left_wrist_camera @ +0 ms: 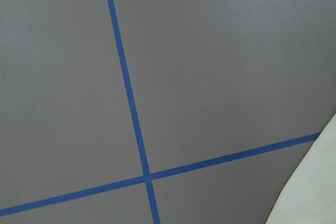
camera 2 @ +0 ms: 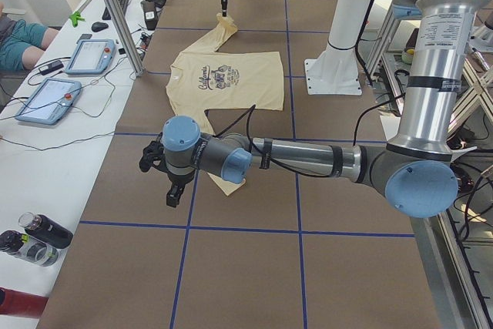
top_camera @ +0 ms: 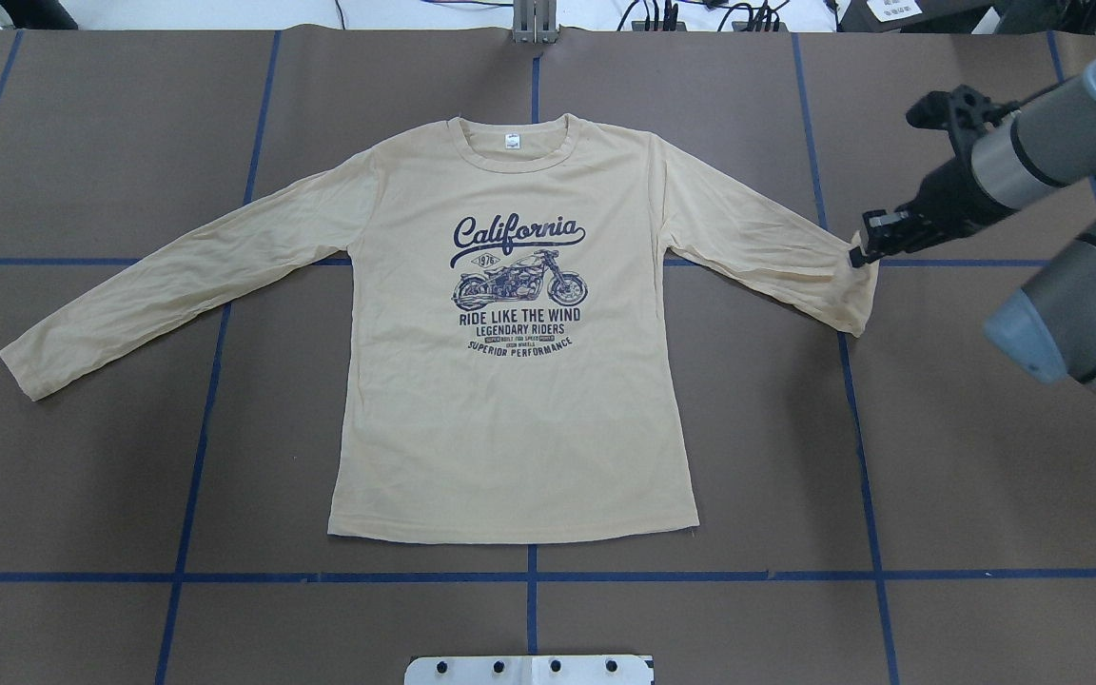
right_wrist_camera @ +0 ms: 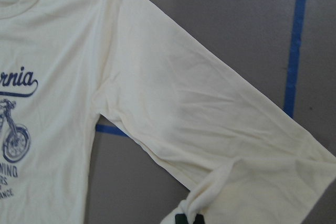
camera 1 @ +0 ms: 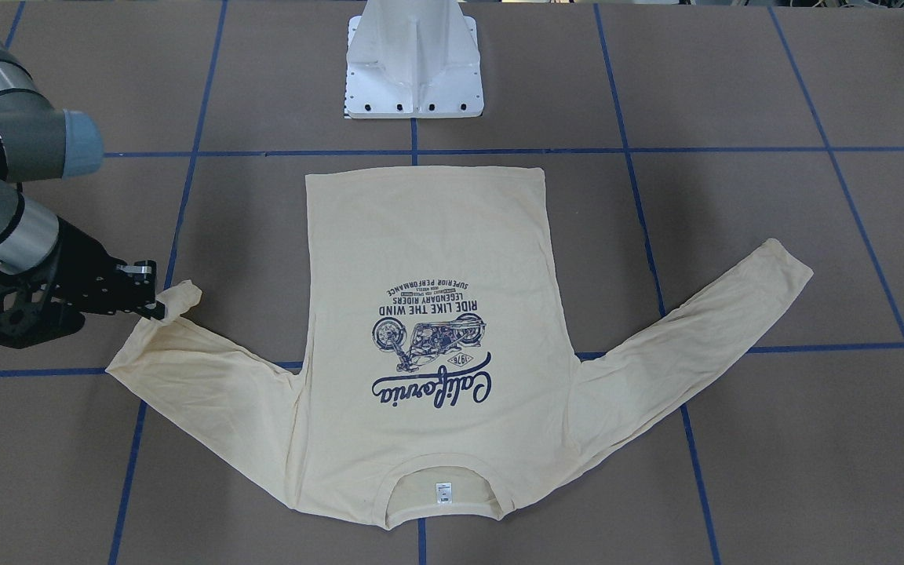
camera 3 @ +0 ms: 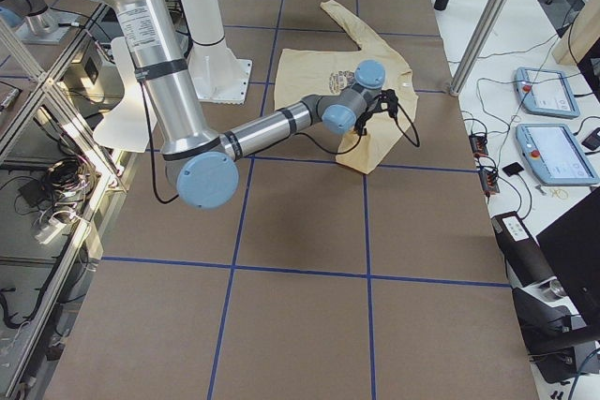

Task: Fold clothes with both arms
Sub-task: 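Carry the sleeve cuff with the right gripper across the shirt toward the collar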

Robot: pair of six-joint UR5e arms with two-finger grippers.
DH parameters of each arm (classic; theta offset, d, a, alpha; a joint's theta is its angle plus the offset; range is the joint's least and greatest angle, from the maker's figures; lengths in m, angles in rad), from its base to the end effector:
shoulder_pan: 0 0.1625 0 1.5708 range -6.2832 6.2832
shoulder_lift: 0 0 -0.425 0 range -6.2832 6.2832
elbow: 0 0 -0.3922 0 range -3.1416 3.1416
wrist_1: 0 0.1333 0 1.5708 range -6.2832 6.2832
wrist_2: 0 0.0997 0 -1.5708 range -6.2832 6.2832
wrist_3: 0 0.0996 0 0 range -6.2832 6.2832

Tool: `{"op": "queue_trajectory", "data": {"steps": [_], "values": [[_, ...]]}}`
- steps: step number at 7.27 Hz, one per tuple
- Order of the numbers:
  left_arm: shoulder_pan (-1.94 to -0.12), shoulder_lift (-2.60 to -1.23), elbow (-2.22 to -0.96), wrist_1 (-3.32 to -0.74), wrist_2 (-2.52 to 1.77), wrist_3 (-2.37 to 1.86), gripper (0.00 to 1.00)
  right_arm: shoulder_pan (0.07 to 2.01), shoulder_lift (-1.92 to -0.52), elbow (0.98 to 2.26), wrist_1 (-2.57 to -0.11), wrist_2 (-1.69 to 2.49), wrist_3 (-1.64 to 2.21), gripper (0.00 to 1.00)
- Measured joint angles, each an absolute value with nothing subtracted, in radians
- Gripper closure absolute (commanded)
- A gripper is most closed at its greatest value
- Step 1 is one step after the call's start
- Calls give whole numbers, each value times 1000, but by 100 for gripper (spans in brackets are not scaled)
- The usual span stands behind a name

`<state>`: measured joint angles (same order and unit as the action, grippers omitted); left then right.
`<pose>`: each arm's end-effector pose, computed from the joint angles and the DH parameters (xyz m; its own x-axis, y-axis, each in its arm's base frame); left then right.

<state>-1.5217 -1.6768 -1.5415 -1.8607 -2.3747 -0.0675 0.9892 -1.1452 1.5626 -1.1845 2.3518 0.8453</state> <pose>-0.0343 -0.5562 0.5838 0.6819 0.2283 -0.6949 0.0002 0.9500 0.3123 -0.3066 -0.5813 0.3679 0.4943 -0.1060 0.8628 0.0173 0.9935 0.1121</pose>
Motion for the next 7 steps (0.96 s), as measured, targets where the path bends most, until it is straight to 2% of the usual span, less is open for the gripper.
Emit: {"op": "queue_trajectory", "data": {"steps": [4,7], "values": [[-1522,-1677,-1540,-1860,-2373,-68,0,973,-800,1230,-1233,2345,882,100],[-1522,-1677,-1538,-1859,-2372,-68,0,961,-610,1116,-1228,2326,884,100]]}}
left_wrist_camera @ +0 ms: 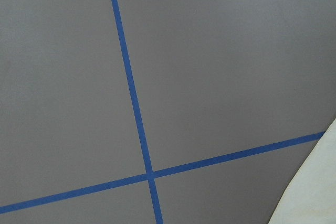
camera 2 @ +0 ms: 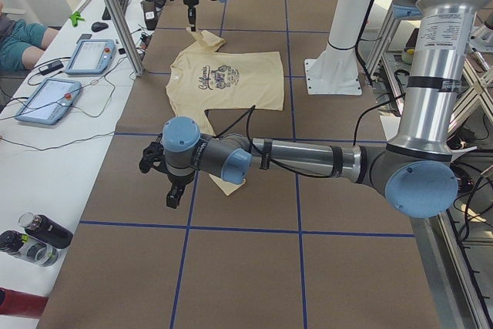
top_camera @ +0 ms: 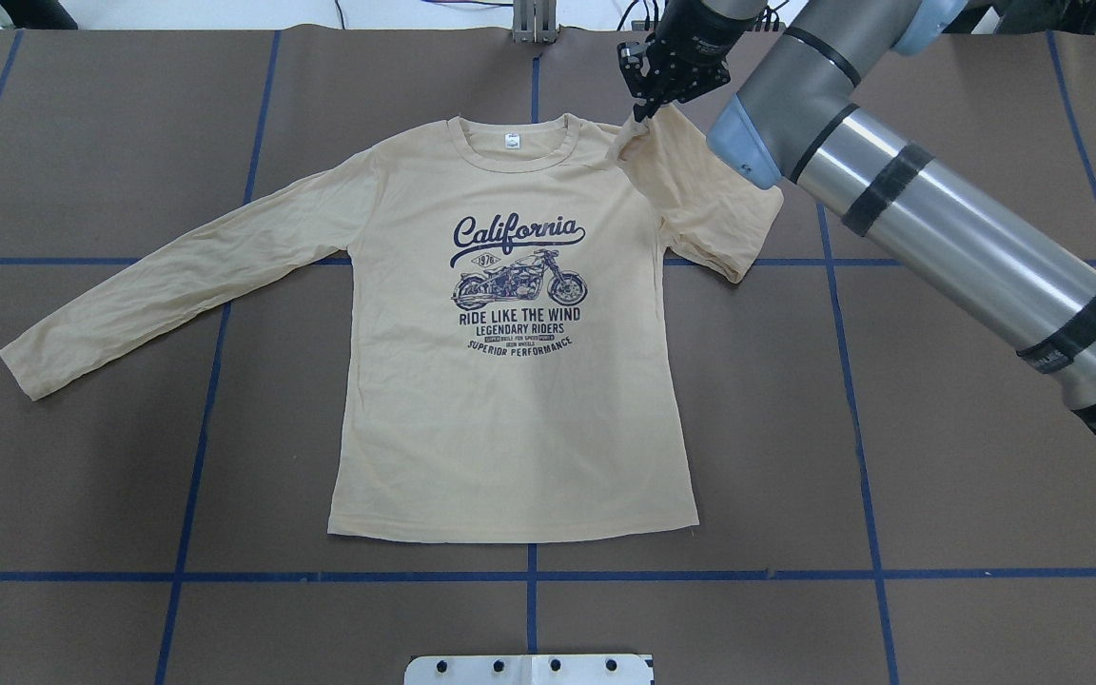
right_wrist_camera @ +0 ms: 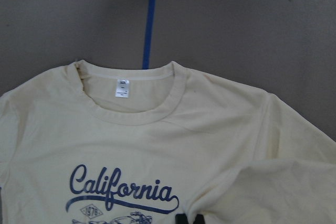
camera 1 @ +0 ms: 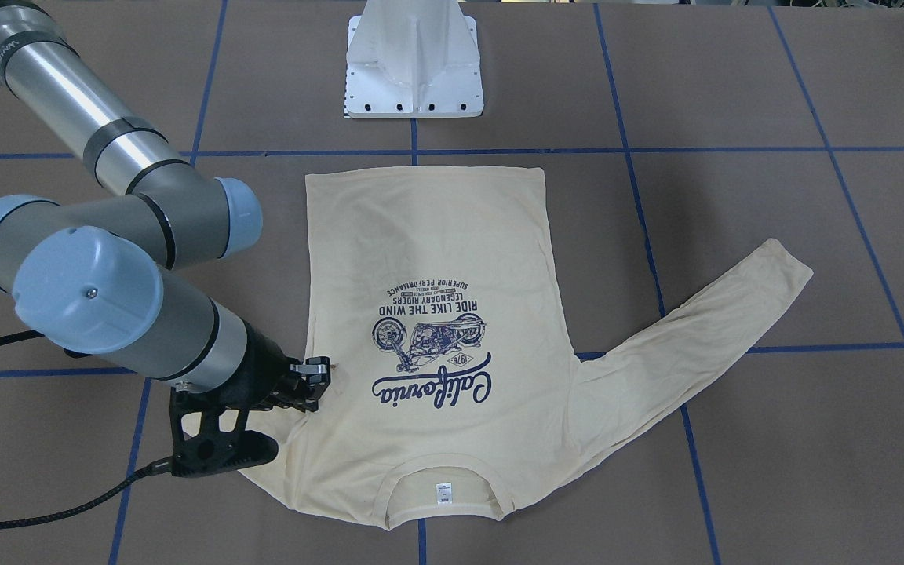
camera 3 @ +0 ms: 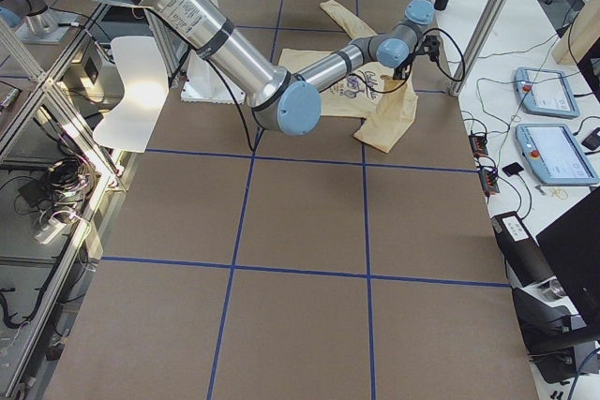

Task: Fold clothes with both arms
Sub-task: 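Carry the sleeve cuff with the right gripper across the shirt toward the collar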

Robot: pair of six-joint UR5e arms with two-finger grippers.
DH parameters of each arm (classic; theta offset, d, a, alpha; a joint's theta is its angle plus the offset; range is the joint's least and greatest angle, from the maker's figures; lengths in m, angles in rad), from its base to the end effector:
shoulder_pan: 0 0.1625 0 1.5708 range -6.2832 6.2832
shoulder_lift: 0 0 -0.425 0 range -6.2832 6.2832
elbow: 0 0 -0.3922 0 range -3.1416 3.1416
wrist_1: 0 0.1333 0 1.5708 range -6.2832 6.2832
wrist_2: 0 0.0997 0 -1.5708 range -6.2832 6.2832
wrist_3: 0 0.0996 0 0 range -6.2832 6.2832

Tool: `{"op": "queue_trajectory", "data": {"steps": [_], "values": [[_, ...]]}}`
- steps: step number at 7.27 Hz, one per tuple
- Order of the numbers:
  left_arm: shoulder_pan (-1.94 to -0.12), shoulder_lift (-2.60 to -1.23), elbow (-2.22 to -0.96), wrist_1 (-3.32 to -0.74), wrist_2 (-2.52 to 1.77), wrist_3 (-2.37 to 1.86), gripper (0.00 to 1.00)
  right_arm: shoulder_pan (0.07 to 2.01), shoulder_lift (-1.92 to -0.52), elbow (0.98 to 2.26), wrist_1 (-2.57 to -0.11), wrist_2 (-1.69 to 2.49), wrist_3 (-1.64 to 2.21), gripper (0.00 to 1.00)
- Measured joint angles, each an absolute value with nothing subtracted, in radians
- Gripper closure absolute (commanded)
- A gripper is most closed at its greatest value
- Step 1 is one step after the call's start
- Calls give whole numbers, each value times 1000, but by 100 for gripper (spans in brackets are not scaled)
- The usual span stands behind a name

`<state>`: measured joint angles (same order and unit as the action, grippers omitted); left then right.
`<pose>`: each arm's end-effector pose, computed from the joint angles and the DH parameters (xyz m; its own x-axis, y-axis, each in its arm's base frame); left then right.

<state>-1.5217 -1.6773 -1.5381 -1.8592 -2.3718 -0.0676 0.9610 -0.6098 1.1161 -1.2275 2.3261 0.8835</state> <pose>-0.0345 -0.5565 0.5857 0.6842 0.2245 -0.6939 0.0003 0.9513 0.3082 -0.4115 -0.7026 0.1887 0.4839 -0.1139 0.8677 0.0065 0.9919 0.1266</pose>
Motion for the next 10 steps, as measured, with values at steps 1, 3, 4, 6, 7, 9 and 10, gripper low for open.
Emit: {"op": "queue_trajectory", "data": {"steps": [1,3,4,6,7,9,10], "values": [[-1522,-1677,-1537,-1859,-2371,-68,0,959,-556,1098,-1226,2317,884,100],[-1524,-1676,-1533,-1856,-2370,-68,0,921,-439,1036,-1209,2242,885,100],[-1524,-1675,-1531,-1855,-2370,-68,0,885,-398,993,-1168,2174,889,100],[-1525,-1671,-1522,-1855,-2370,-68,0,822,-350,931,-1114,2053,897,100],[-1525,-1671,-1517,-1855,-2370,-67,0,792,-332,904,-1099,1998,899,100],[-1523,-1671,-1504,-1858,-2370,-66,0,745,-319,869,-1069,1907,903,100],[-1523,-1671,-1500,-1861,-2370,-66,0,723,-319,859,-1065,1866,903,100]]}}
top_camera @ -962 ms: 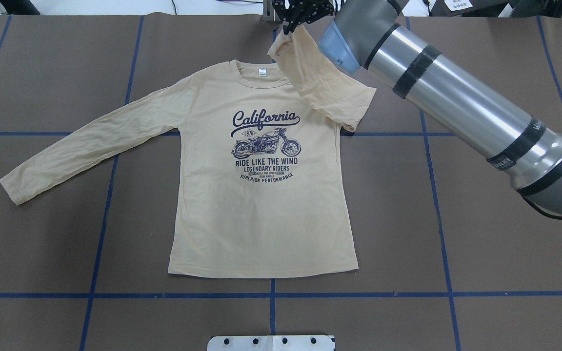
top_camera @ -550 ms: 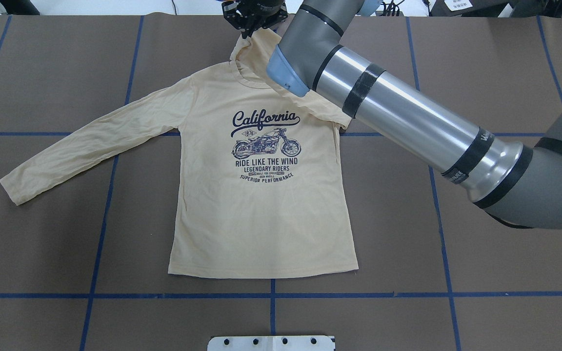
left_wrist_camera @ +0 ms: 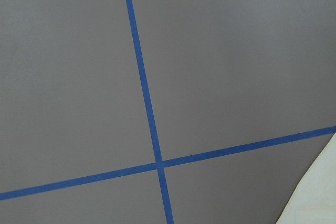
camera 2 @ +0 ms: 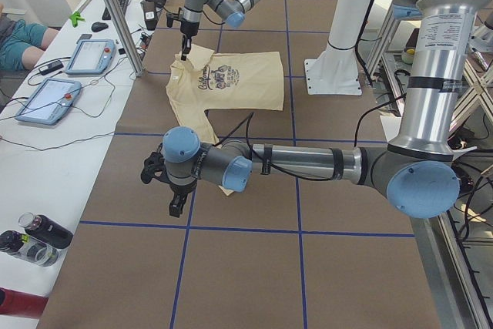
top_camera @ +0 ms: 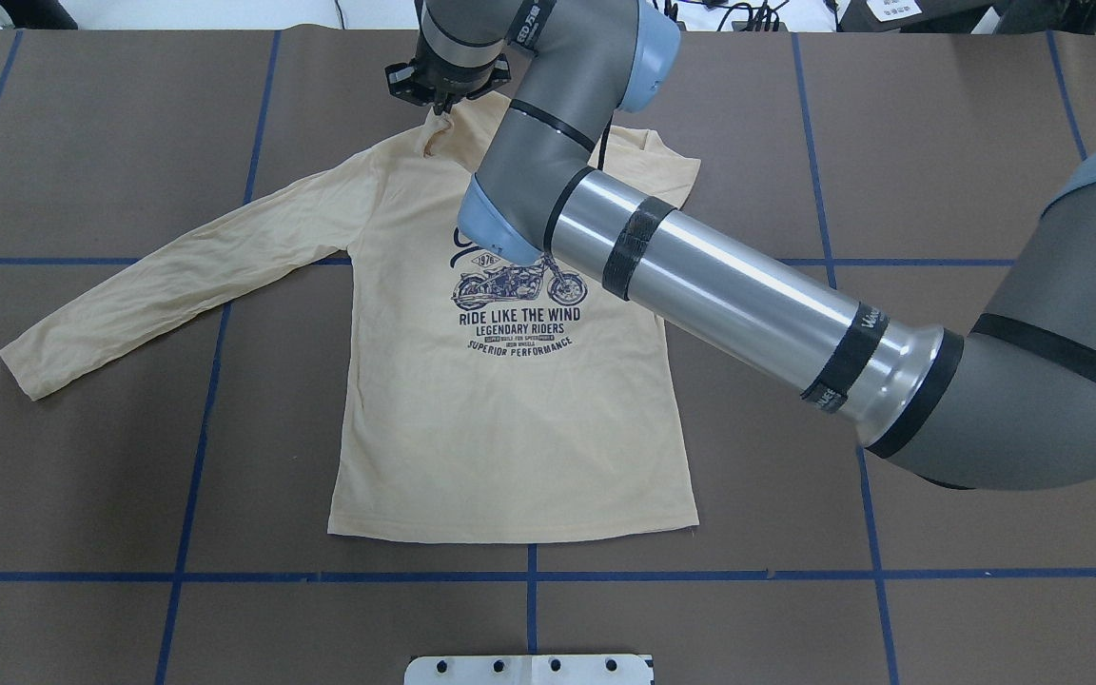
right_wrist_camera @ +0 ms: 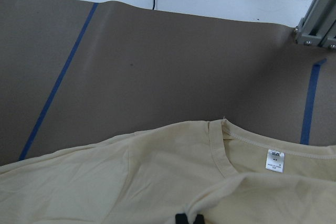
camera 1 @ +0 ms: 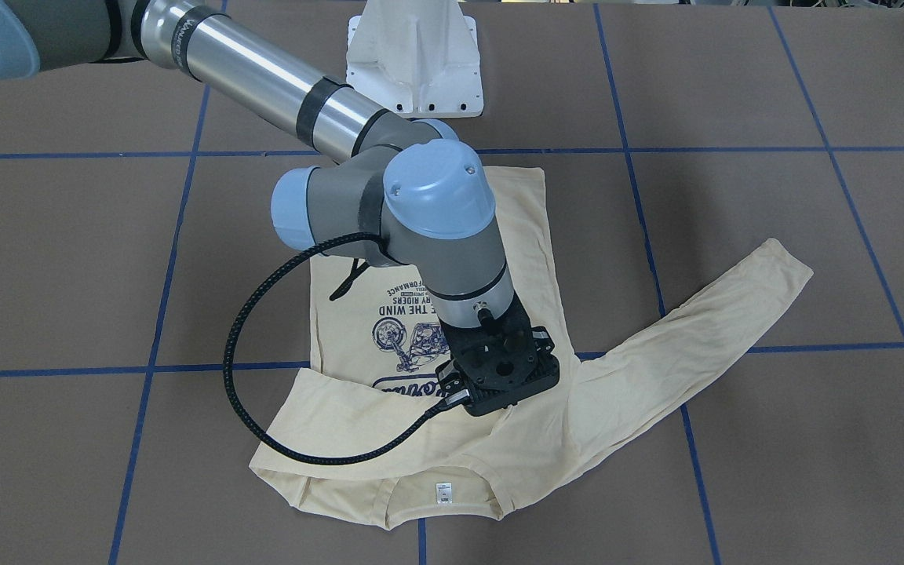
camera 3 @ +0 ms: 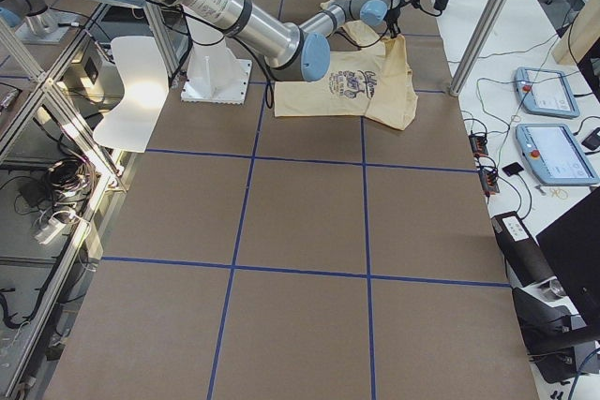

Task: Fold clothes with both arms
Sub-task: 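Carry the sleeve cuff with the right gripper across the shirt toward the collar, then lay the sleeve on the shirt, open the right gripper and lift away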

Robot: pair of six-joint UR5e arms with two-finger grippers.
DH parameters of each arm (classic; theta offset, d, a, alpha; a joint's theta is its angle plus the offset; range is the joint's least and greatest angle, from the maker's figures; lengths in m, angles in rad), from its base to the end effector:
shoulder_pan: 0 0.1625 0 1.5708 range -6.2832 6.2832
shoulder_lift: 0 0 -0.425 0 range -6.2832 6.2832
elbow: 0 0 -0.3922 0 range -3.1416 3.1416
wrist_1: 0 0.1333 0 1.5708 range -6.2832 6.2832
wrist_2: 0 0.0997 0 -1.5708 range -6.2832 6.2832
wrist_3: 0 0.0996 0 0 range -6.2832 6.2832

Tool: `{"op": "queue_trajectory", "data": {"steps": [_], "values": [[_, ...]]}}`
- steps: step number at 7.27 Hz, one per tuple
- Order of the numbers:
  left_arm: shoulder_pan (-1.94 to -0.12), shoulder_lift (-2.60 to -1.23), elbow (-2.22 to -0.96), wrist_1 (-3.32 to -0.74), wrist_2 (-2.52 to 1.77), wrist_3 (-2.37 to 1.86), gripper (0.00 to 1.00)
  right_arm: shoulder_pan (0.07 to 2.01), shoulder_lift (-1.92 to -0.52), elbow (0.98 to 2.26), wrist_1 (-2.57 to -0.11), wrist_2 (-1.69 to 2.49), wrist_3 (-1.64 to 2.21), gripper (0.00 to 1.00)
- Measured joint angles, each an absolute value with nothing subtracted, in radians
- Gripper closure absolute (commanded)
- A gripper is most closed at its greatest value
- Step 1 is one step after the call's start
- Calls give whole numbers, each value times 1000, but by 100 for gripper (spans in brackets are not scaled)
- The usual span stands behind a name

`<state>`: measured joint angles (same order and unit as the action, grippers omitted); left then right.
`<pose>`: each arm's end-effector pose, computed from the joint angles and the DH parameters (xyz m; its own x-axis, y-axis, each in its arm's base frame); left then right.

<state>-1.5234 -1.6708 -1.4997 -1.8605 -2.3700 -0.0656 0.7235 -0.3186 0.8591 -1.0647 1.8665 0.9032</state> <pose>-0.0357 -0.5532 0.6088 0.6873 0.1946 -0.6998 0.0001 0.9634 0.2679 -0.5847 -0.6556 0.0552 0.5696 -0.2871 0.7702 -0.1166 0.8993 0.4214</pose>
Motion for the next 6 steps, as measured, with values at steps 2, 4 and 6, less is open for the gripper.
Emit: {"op": "queue_trajectory", "data": {"steps": [2,4,6], "values": [[-1523,-1672,-1493,-1863,-2370,-66,0,687,-319,848,-1060,1805,903,49],[-1523,-1675,-1483,-1865,-2370,-66,0,668,-319,829,-1030,1774,922,2],[-1522,-1681,-1473,-1867,-2370,-66,0,662,-312,820,-1014,1757,980,2]]}}
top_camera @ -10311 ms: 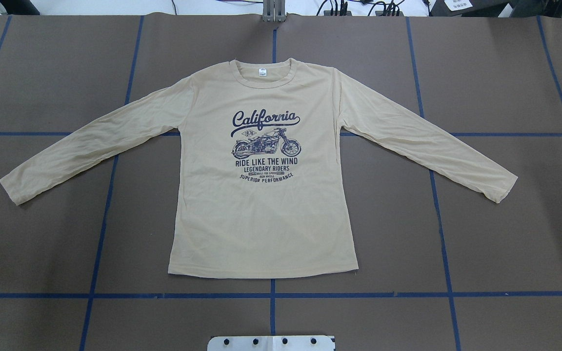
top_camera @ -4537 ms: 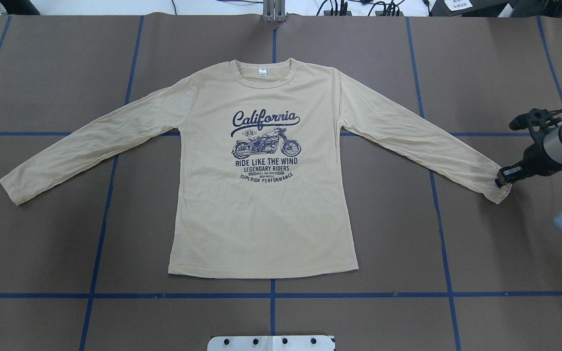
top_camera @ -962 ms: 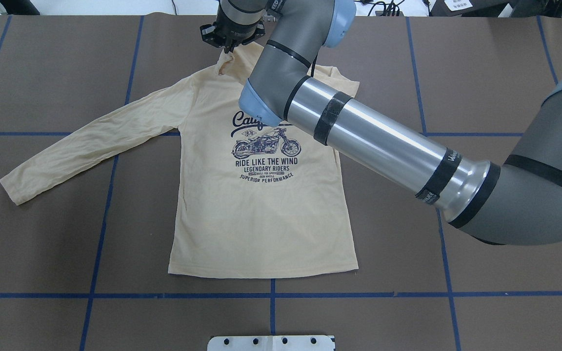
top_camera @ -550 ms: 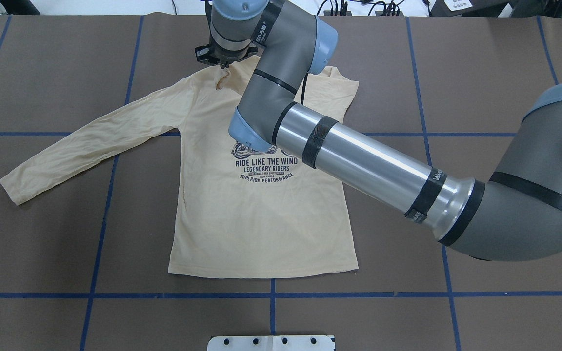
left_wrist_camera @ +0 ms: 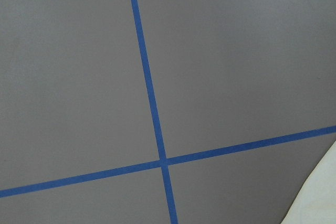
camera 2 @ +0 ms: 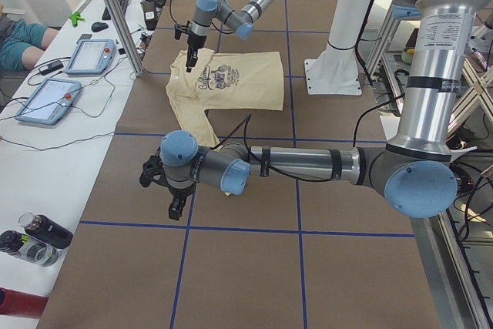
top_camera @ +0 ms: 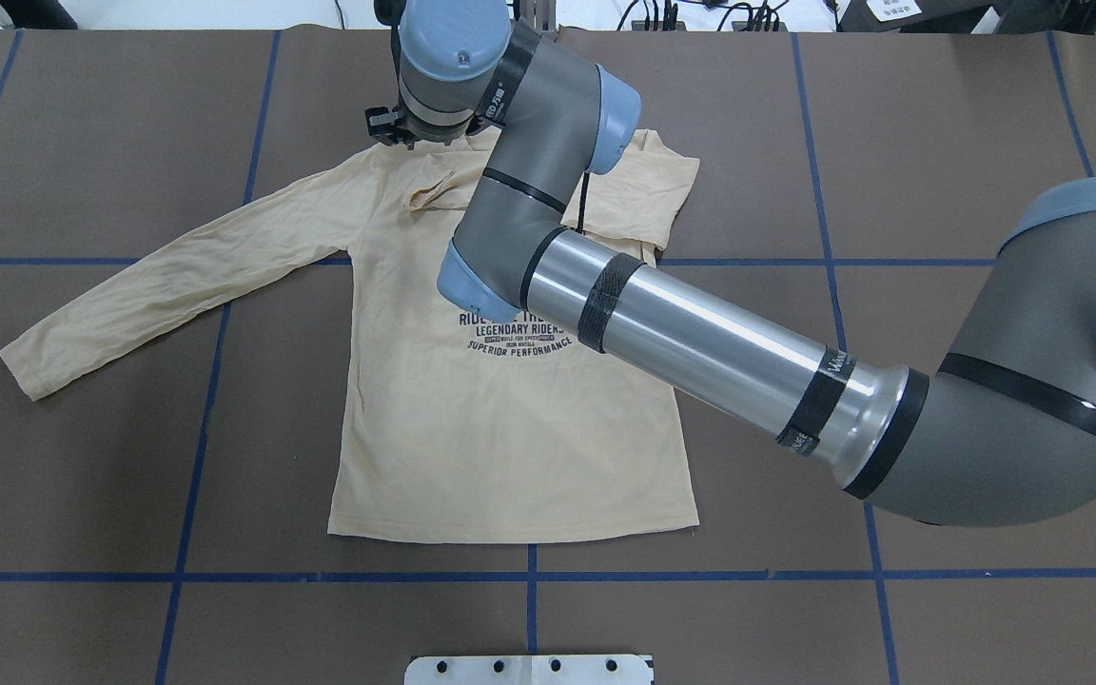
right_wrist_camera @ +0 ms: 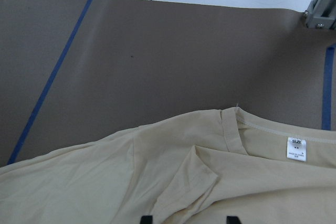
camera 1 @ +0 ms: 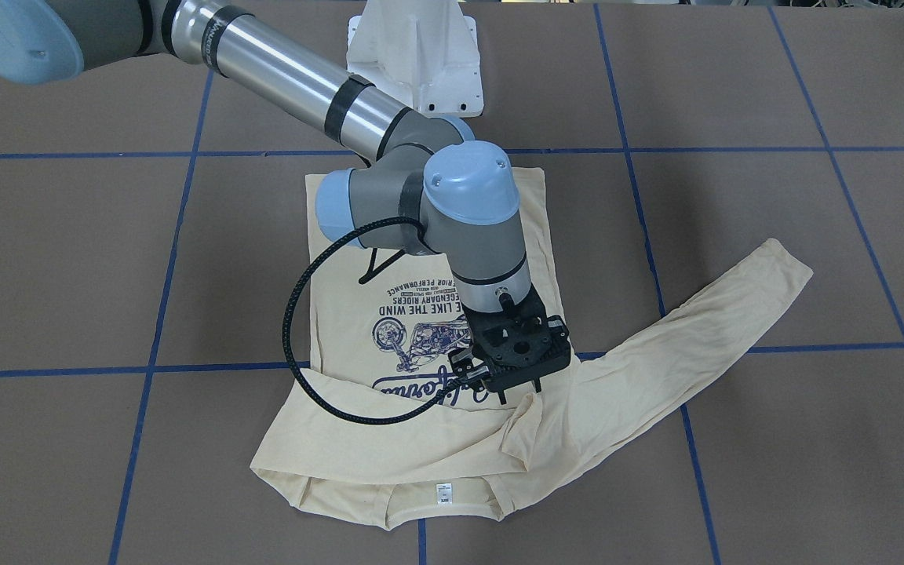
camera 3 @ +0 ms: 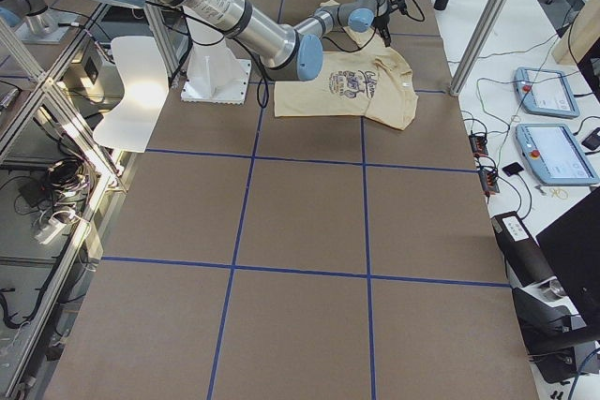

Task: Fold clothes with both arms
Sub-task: 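Lay the sleeve on the shirt, open the right gripper and lift away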

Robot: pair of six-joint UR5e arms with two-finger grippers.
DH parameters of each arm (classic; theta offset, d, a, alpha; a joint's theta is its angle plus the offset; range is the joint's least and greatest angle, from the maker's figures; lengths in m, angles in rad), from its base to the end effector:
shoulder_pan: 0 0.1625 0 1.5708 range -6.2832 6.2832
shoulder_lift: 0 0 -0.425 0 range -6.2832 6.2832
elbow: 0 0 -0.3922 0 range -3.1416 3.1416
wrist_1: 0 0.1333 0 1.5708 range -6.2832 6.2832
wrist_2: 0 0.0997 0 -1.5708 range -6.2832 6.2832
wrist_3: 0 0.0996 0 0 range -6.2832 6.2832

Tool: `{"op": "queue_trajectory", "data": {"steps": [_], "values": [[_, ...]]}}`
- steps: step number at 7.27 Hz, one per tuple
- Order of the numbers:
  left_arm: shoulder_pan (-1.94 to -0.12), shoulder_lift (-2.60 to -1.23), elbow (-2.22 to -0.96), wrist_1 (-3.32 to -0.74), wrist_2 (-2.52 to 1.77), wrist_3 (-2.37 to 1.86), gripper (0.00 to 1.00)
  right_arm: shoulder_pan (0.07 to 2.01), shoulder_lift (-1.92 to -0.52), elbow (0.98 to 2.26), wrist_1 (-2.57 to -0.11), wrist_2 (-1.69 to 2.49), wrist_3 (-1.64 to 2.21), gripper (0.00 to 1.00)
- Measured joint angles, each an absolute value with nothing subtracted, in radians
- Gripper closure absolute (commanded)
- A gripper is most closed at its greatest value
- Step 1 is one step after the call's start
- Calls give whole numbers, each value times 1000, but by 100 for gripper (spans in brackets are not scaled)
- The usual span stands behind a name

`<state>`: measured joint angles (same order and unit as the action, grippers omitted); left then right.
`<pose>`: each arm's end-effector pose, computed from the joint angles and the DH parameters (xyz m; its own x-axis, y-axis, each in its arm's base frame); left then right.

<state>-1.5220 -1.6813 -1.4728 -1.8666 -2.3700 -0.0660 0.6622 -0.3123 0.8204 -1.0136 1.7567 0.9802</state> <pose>-0.0348 -0.5575 0.6159 0.6874 0.1880 -0.7015 -0.0012 0.9662 0.2577 -0.6242 -0.6323 0.0624 0.5827 -0.2397 0.7766 -0.1833 0.8922 0.4129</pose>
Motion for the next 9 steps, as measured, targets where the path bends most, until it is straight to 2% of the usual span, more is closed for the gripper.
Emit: {"op": "queue_trajectory", "data": {"steps": [4,7,9], "values": [[-1517,-1684,-1481,-1927,-2370,-184,0,672,-337,871,-1017,1775,1089,1],[-1446,-1599,-1494,-2226,-2353,-514,0,731,-505,1142,-1196,1893,1115,1],[-1306,-1515,-1575,-2379,-2249,-792,0,777,-640,1330,-1334,1970,1098,1]]}}
